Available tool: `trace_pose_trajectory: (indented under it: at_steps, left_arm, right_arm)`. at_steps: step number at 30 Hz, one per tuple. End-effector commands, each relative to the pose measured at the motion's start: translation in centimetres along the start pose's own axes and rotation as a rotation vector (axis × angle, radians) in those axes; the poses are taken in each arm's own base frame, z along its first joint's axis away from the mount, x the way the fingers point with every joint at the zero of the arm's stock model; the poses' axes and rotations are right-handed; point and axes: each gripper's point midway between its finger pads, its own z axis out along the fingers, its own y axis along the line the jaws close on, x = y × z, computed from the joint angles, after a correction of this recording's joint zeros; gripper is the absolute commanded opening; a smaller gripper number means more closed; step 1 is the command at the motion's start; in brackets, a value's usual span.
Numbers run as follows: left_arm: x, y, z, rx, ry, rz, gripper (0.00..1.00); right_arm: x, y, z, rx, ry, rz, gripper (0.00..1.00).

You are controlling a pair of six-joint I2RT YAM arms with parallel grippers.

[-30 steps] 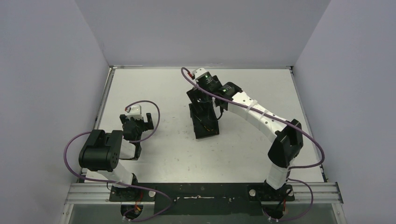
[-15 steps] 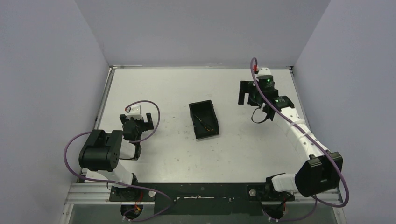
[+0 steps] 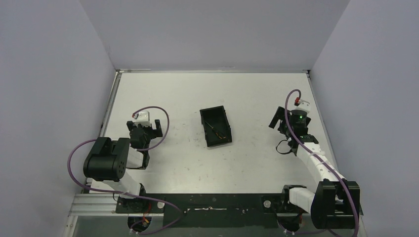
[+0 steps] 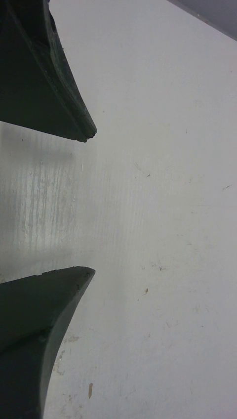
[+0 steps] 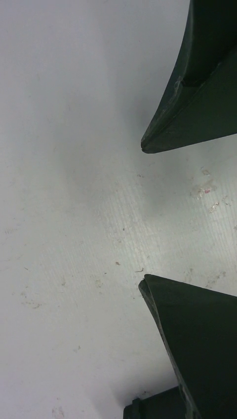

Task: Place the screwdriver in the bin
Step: Reset both arms

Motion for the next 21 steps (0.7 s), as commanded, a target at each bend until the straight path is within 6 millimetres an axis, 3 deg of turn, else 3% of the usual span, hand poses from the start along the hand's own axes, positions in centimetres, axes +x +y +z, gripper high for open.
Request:
trace_pose_trajectory:
  at_steps: [1, 5, 13, 21]
  left_arm:
    - [-2.6, -0.1, 0.8, 0.003, -0.087, -0.003, 0.97]
    - [-2.7, -0.1, 0.8, 0.003, -0.088, -0.004, 0.97]
    - [-2.7, -0.1, 0.8, 0.003, -0.088, -0.003, 0.97]
    - [-2.6, -0.1, 0.8, 0.003, -0.086, -0.003, 0.97]
  right_arm:
    - [-3.1, 0.4, 0.3, -0.016, -0.147, 0.051, 1.00]
    - [-2.5, 0.3, 0.5, -0.018, -0.148, 0.048, 1.00]
    - [-3.0, 2.8, -0.2, -0.167, -0.164, 0.016, 1.00]
    - [-3.5, 4.0, -0.8, -0.235, -0.183, -0.005, 1.00]
